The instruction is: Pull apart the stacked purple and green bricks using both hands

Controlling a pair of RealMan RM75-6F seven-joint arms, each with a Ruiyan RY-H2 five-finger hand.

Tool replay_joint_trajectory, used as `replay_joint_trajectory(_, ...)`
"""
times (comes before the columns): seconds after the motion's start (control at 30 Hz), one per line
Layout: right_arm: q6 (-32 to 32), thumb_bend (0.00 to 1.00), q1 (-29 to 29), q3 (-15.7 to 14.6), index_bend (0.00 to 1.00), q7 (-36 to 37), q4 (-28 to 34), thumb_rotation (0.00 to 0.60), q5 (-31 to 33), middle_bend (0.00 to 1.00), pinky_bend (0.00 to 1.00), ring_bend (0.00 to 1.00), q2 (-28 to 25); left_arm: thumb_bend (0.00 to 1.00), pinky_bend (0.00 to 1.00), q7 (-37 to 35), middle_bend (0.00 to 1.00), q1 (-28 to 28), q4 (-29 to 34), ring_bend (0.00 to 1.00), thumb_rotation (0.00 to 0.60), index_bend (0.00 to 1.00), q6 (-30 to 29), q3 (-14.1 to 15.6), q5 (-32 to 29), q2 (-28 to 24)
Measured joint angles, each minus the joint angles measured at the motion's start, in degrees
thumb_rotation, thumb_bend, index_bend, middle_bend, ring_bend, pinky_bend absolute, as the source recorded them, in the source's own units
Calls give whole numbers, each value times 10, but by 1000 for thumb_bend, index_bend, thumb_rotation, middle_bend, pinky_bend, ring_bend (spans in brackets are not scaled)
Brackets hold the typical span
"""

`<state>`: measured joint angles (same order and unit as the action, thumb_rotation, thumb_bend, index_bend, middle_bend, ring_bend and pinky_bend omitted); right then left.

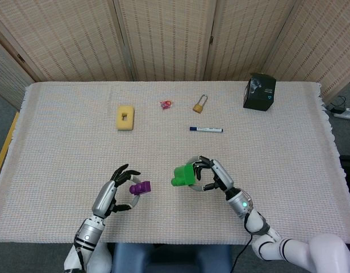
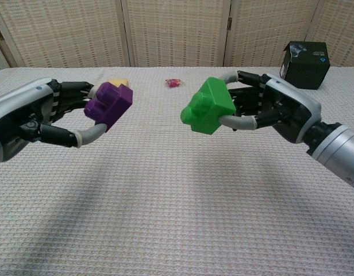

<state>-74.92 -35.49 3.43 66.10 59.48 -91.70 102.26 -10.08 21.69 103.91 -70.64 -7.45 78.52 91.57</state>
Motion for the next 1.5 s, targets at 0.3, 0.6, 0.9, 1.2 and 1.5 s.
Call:
replay_joint_trajectory(0.3, -37, 250, 44, -9, 971, -274, 40, 600, -1, 633, 586, 670, -101, 624, 0, -36, 293, 31, -110, 38, 600, 817, 76, -1, -16, -21)
replay_joint_trajectory(0.6, 30, 250, 73, -20, 975, -376, 31, 600, 44, 633, 586, 664, -145, 624, 0, -40, 293, 46, -189, 38, 600, 818, 88, 13, -1, 14)
replay_joint_trajectory(0.9, 60, 250, 76, -17, 945, -384, -3, 600, 57, 569, 554, 620, -127, 625, 0, -73, 292, 60, -239, 27, 600, 805, 115, 16, -5, 46)
replay_joint_trajectory(1.2, 70, 250, 70, -31, 0, -320, 6, 600, 26, 16, 28, 167, -162, 563, 0, -122, 0, 71, -261, 0, 600, 0, 120, 31, 33, 43)
replay_joint_trajectory(1.5, 102, 250, 61, -54, 0, -297, 52, 600, 7, 0, 0, 21, -220, 474, 0, -107, 0, 77, -258, 0, 600, 0, 124, 40, 42, 33)
